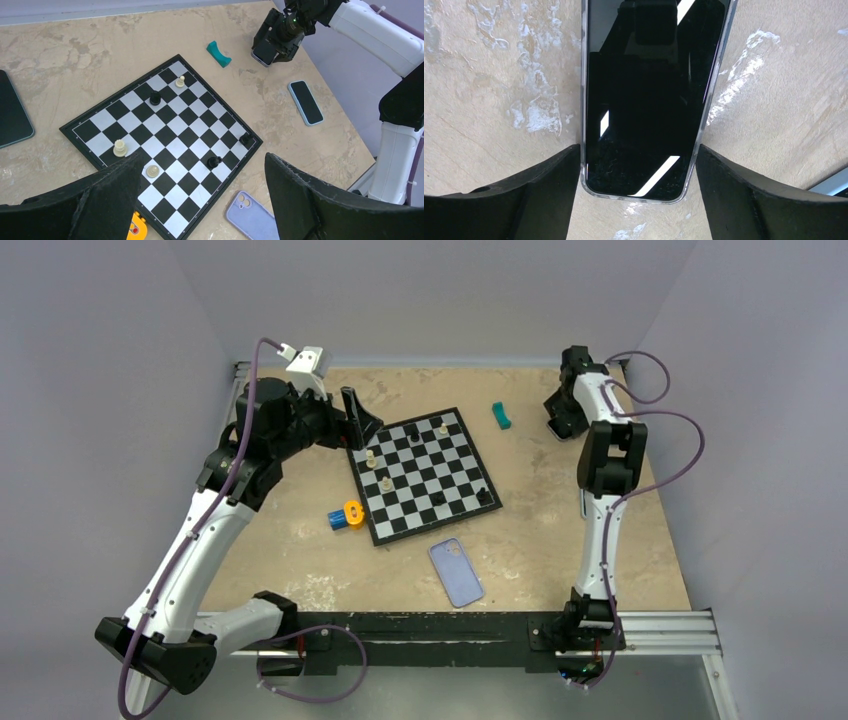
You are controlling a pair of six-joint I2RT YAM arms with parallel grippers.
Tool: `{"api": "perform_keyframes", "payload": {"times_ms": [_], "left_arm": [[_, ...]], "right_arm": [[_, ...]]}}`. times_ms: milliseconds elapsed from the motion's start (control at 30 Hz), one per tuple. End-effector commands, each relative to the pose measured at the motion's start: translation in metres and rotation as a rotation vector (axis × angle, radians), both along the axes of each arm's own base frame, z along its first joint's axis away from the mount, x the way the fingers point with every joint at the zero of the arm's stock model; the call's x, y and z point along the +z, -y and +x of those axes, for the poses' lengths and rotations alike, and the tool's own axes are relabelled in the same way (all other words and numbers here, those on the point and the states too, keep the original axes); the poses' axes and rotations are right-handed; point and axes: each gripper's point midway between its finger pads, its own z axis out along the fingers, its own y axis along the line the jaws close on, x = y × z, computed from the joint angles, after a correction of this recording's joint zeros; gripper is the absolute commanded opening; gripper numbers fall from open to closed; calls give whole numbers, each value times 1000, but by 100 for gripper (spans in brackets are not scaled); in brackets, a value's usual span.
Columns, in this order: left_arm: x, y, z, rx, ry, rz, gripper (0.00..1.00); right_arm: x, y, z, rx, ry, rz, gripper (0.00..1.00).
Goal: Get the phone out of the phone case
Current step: Move the phone to the center of the board.
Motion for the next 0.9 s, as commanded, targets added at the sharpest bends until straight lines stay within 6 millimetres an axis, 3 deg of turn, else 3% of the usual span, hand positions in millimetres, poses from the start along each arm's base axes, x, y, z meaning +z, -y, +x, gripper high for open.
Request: {"api": "perform_keyframes", "payload": {"times_ms": [0,100,167,267,333,400,500,767,867], "left_arm": [[5,2,4,-1,29,-17,93],[4,3,4,-2,26,-18,93],[6,3,2,-5,29,-20,93],[9,2,1,-5,36,-20,93],[9,2,0,-6,35,-21,93],[9,2,1,-5,36,-20,93],[9,2,0,-5,39,-21,93],[7,-3,3,15,47,1,93],[8,-2,2,10,47,-2,93]], "right_arm": [[-8,-12,-11,60,-28,56,75],[-3,-30,-32,101,-27,103,63],[14,-45,-52,136,7,113,62],[20,-68,-87,185,42,168,63],[14,-90,-108,233,44,226,70],[9,-98,-122,267,29,267,86],[7,-87,-116,291,-6,210,98],[-7,-63,-99,262,-108,140,98],[-4,-59,-91,257,-102,117,98]]}}
